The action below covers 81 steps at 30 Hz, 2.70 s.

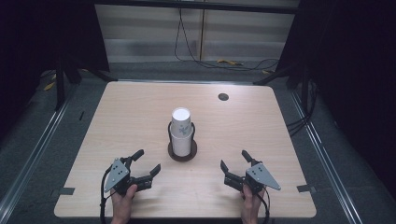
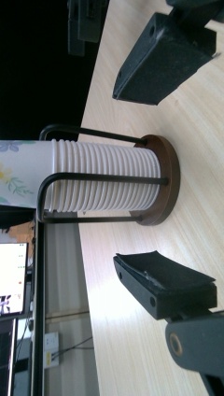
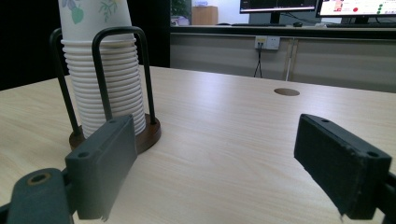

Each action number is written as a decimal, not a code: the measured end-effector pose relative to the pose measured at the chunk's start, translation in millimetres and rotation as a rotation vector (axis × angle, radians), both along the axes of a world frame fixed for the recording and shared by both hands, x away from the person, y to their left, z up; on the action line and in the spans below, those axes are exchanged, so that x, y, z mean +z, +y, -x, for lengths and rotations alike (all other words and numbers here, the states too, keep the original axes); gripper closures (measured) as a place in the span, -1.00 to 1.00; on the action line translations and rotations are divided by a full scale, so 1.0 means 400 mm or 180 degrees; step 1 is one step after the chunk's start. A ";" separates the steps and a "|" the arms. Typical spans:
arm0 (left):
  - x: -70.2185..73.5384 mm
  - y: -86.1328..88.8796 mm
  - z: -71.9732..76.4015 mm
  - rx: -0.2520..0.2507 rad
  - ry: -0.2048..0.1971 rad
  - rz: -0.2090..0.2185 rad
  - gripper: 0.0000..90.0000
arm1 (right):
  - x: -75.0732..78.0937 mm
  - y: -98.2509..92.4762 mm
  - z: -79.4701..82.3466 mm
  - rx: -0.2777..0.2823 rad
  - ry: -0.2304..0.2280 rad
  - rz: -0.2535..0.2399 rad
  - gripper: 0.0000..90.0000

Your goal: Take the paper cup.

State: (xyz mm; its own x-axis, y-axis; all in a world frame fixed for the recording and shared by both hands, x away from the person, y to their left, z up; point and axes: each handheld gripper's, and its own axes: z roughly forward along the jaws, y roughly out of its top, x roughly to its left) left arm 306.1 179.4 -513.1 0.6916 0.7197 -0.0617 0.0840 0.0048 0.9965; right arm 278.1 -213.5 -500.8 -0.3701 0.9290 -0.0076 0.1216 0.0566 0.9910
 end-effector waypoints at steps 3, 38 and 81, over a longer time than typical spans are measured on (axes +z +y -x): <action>0.000 -0.001 0.001 -0.0002 -0.0004 -0.0002 -0.62 | 0.001 0.006 -0.005 -0.0036 0.0051 0.0074 -0.71; 0.000 -0.003 0.003 -0.0029 -0.0044 -0.0022 -0.62 | 0.061 0.044 -0.050 0.0591 0.0462 -0.0174 -0.68; 0.000 -0.002 0.003 -0.0058 -0.0044 -0.0025 -0.62 | 0.249 0.182 -0.257 0.1512 0.0585 0.0093 -0.70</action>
